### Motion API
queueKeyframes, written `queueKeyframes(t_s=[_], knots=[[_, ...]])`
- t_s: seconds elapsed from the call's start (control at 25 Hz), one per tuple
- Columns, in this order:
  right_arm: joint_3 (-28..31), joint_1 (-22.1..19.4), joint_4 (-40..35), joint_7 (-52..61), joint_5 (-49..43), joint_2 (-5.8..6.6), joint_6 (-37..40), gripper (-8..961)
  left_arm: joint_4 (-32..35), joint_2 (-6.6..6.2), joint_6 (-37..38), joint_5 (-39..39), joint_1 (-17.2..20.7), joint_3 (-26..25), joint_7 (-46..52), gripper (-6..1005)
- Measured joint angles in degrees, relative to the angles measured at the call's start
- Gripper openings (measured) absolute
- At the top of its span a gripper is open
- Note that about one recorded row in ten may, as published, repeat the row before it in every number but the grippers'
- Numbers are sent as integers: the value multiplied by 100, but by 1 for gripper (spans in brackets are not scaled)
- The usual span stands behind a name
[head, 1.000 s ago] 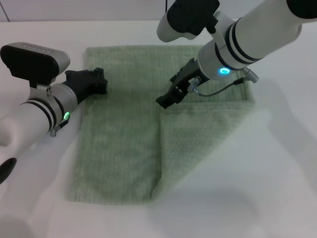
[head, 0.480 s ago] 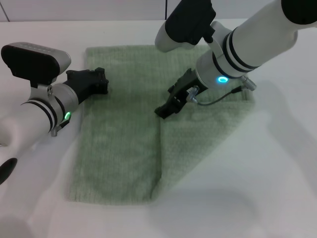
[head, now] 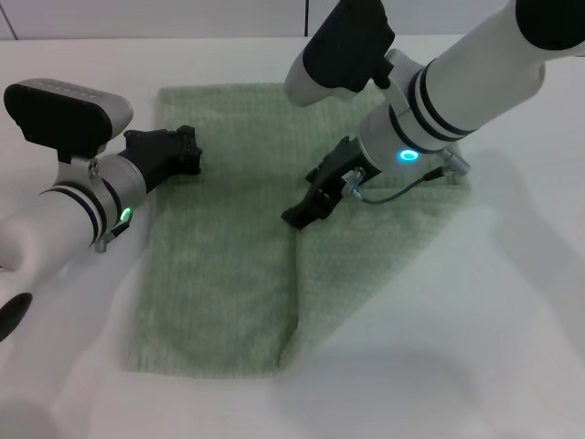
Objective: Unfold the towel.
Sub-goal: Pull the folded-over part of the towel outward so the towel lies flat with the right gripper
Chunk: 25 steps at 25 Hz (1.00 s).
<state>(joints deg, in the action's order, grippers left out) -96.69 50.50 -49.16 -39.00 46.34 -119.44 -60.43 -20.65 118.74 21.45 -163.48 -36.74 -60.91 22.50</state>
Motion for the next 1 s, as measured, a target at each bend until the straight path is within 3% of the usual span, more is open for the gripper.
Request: queueKeyframes(t_s=[0.72,1.0], knots=[[-95,95,172,-59,34,-5,85,680,-25,0,18,0,39,0,0,57],[-124,149,180,-14,34,-9,34,549,-48,0,18,0,52,0,0,60]])
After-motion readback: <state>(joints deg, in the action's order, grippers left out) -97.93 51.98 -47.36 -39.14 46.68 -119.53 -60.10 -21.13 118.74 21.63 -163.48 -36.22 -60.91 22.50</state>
